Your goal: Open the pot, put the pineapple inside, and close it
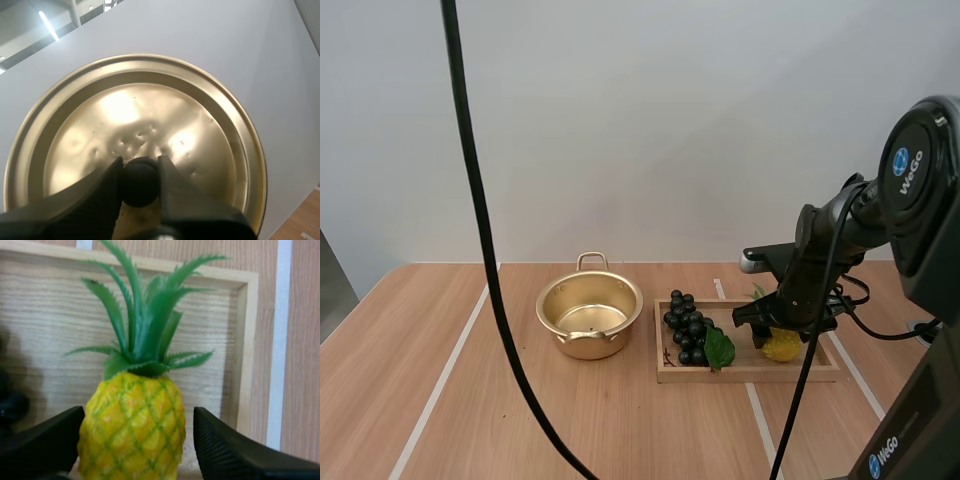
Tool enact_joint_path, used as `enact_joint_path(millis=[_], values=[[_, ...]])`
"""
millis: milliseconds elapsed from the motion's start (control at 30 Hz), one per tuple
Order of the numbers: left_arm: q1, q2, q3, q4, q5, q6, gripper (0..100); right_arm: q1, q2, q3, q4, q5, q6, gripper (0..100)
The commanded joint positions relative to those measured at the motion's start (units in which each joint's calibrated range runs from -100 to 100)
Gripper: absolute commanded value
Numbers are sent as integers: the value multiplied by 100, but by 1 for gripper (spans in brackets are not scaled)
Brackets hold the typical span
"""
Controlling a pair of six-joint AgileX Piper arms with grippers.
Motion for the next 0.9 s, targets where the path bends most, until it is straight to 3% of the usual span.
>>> enact_joint_path(millis=[0,367,400,567,867], values=[[2,-23,-20,33,-118,-19,0,-1,-12,23,-33,-168,7,100],[2,-23,-20,33,27,-19,0,-1,4,23,41,-187,7,100],[2,-23,-20,33,27,-19,0,-1,4,23,41,-206,7,90],[2,-23,-20,46,225,-19,0,-1,4,23,5,-206,7,3],[2,-23,-20,56,284,-19,0,-1,-66,-113,-35,-255,15,0]])
